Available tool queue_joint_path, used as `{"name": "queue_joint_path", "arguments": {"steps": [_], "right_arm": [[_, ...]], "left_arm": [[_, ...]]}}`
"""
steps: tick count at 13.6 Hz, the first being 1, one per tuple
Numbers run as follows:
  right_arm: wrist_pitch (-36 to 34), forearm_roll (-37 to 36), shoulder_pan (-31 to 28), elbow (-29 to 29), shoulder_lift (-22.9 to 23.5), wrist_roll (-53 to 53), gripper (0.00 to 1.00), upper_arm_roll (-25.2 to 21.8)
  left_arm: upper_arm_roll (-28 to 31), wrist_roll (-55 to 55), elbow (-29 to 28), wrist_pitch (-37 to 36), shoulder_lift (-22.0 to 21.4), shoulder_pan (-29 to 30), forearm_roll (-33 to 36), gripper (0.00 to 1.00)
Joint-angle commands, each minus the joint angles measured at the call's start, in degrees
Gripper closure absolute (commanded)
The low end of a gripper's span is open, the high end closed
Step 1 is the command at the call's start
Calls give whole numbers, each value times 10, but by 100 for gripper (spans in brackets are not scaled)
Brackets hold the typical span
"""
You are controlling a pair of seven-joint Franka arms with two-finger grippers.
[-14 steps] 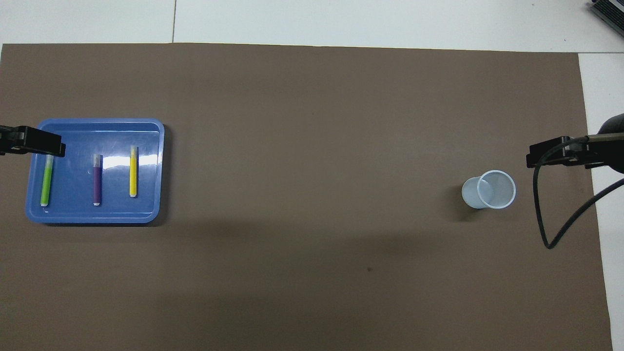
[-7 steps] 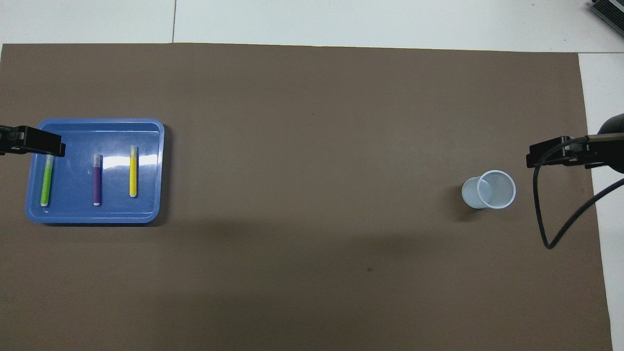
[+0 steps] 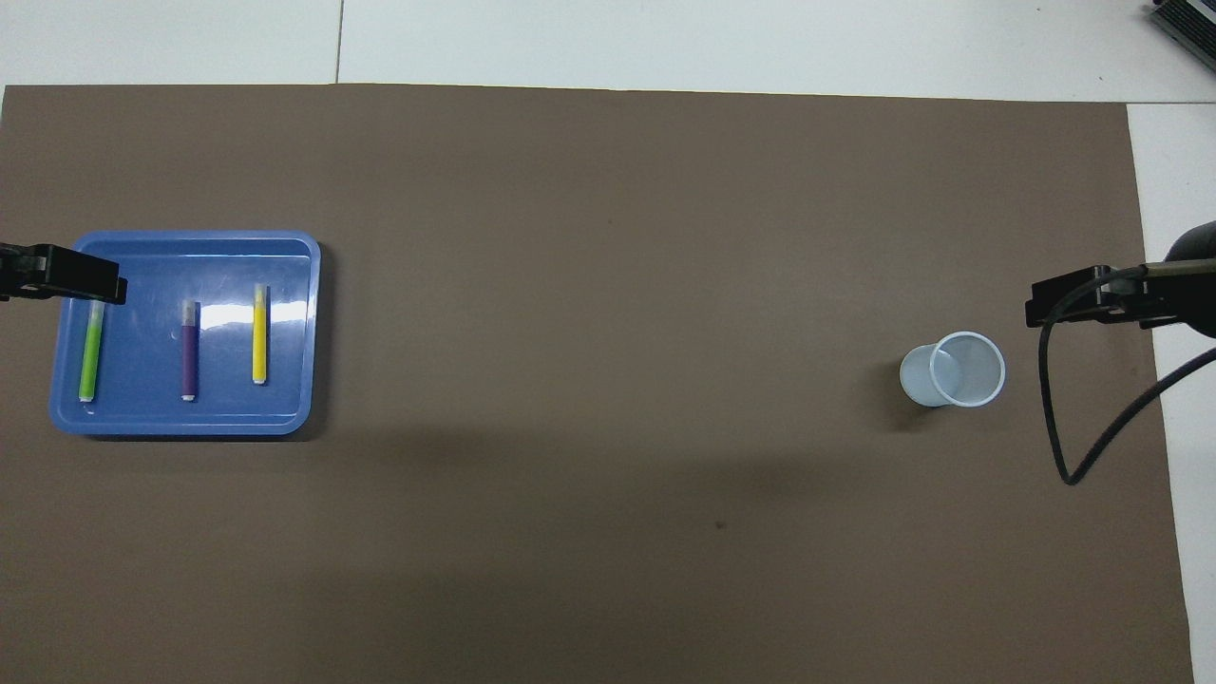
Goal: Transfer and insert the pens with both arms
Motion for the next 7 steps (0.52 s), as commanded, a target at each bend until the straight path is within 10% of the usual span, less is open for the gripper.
{"name": "queue_joint_path", "arguments": {"steps": [1,7], "right_arm": [[-2,15,-5,0,-4,3,0,0],[-2,15,-5,0,-4,3,0,0]], "left_arm": [[1,-3,-9,16,-9,-4,-4,0],[0,-5,-11,29,-9,-6,-5,0]]}}
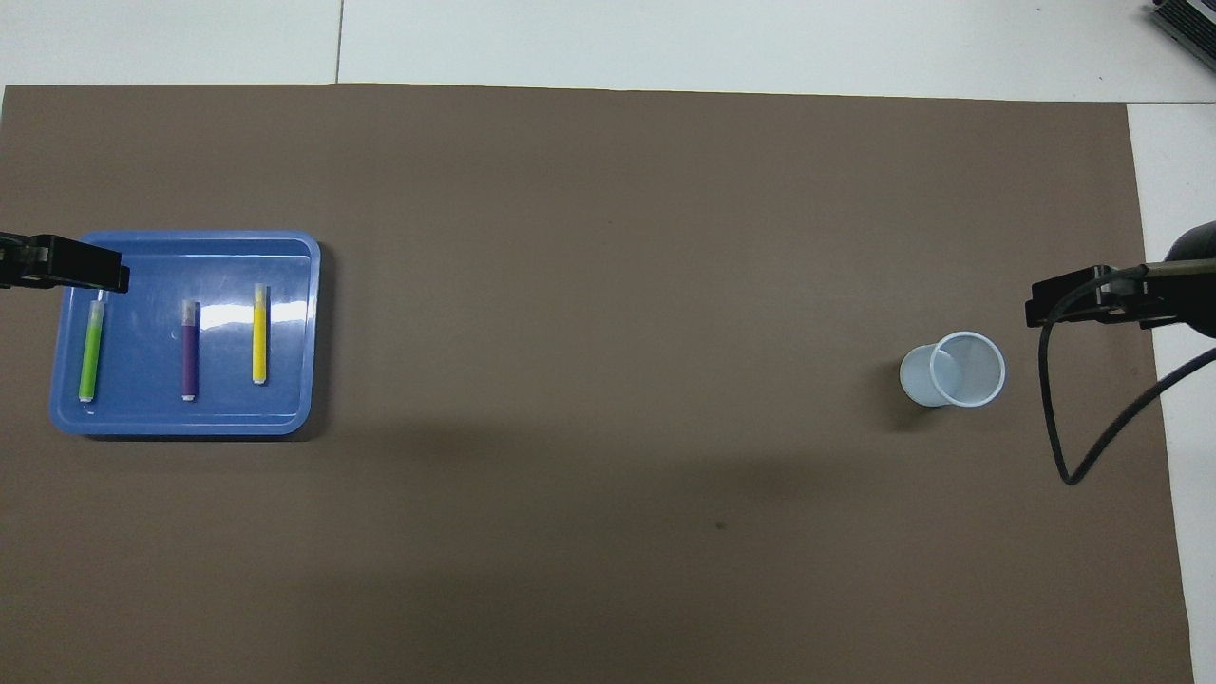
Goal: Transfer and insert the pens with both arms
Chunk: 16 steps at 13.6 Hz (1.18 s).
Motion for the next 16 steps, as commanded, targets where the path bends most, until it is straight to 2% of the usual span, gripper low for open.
{"name": "queue_joint_path", "arguments": {"steps": [1,8,13,16], "right_arm": [[-2,15,-5,0,-4,3,0,0],[-2,15,-5,0,-4,3,0,0],[-2,15,-5,0,-4,3,0,0],[-2,15,-5,0,-4,3,0,0]], "left_arm": [[3,-3,-13,13,-10,-3,-6,0],[3,-8,-49,35,-23,24,-8,0],[3,-9,-136,111,-45,24,-8,0],[3,-8,-145,126,-37,24,-8,0]]}}
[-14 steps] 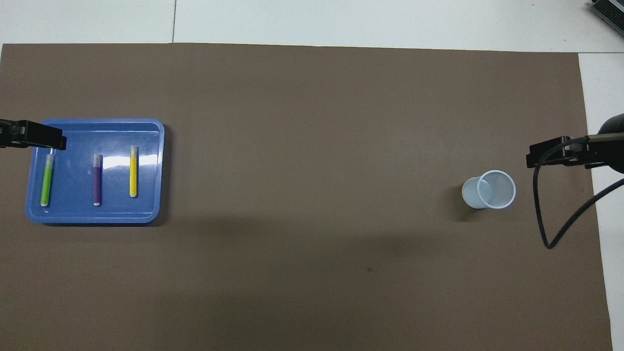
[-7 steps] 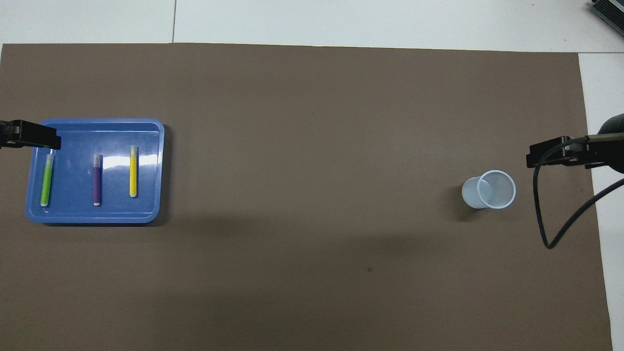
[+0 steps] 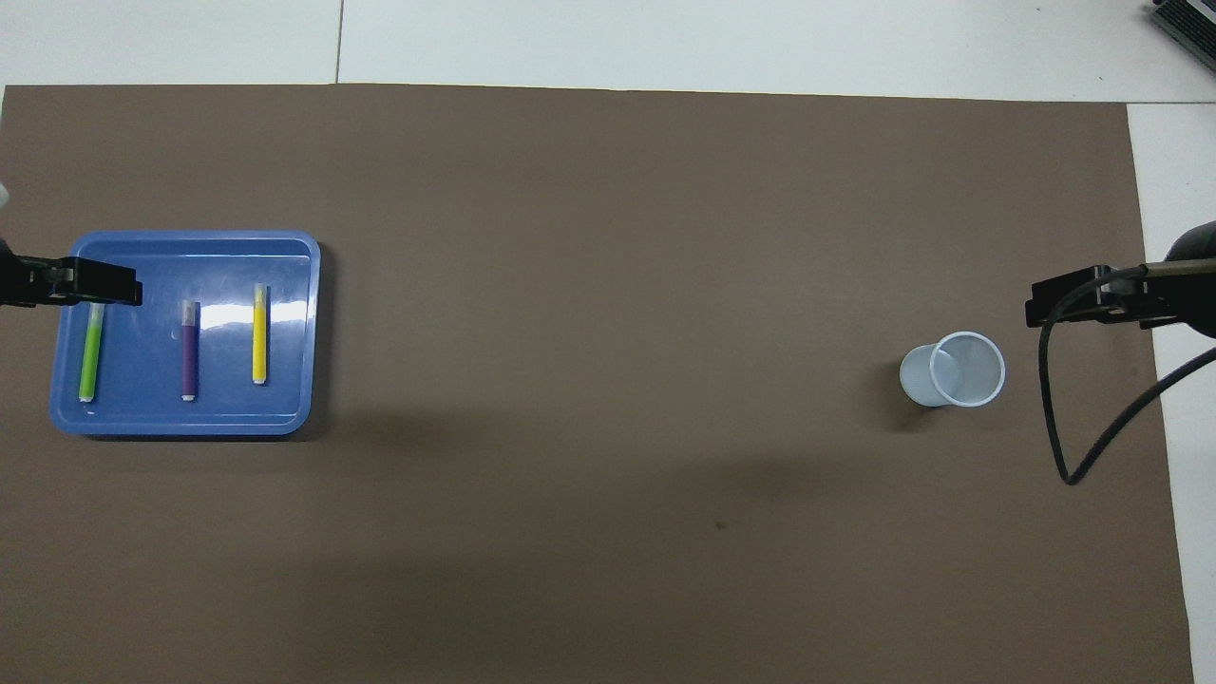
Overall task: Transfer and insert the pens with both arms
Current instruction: 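Move the left gripper over the yellow pen in the blue tray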
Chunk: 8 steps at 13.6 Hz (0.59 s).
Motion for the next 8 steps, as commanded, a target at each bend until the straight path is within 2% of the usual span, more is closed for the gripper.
{"name": "queue_joint_path", "arguments": {"steps": [1,5,8], "right_arm": [[-2,15,-5,0,-3,3,0,0],[-2,15,-5,0,-4,3,0,0],[-2,15,-5,0,-4,3,0,0]], "left_arm": [[-2,-1,-36,34,-13,3,-7,0],[-2,1,-78,90,-3,4,-7,1],[-2,2,-80,108,24,3,-7,3]]}}
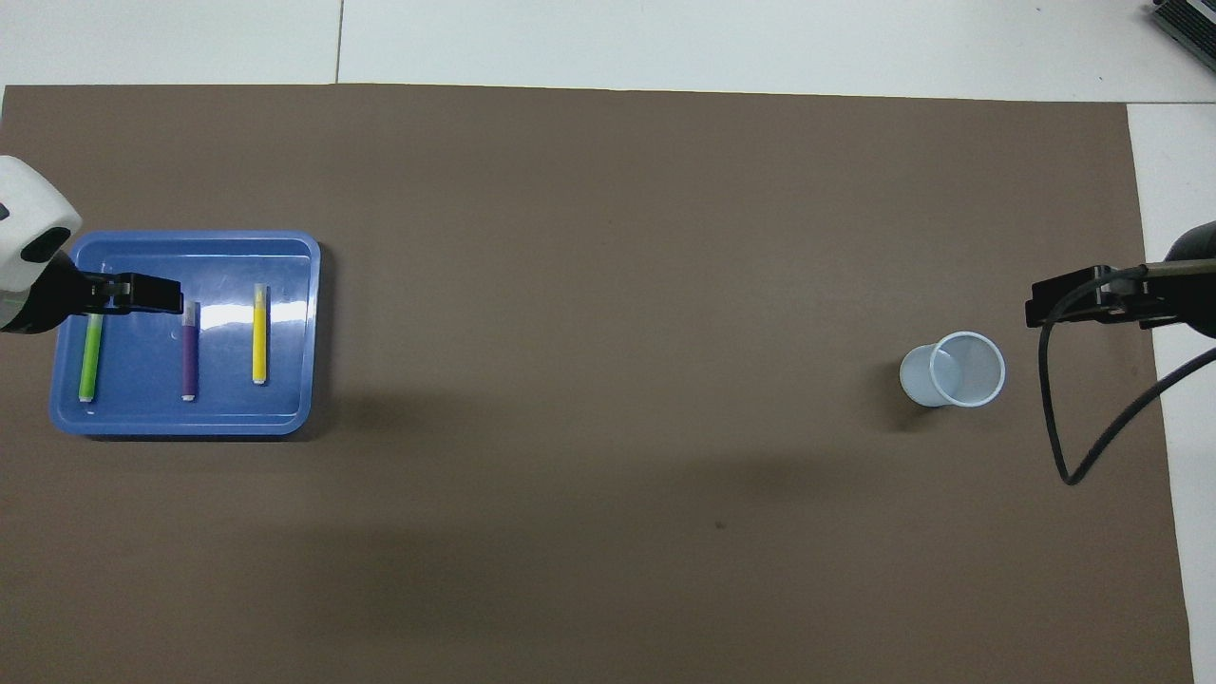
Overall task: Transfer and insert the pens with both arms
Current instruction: 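Move the left gripper over the yellow pen in the blue tray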
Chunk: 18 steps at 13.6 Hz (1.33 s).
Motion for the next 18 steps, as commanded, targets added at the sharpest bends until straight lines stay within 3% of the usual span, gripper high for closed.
{"name": "queue_joint_path", "arguments": {"steps": [1,18], "right_arm": [[-2,15,-5,0,-4,3,0,0],[-2,15,-5,0,-3,3,0,0]], "left_arm": [[-1,2,-10,30,13,3,-7,4],[-1,2,-28,204,149,14,-25,8]]}}
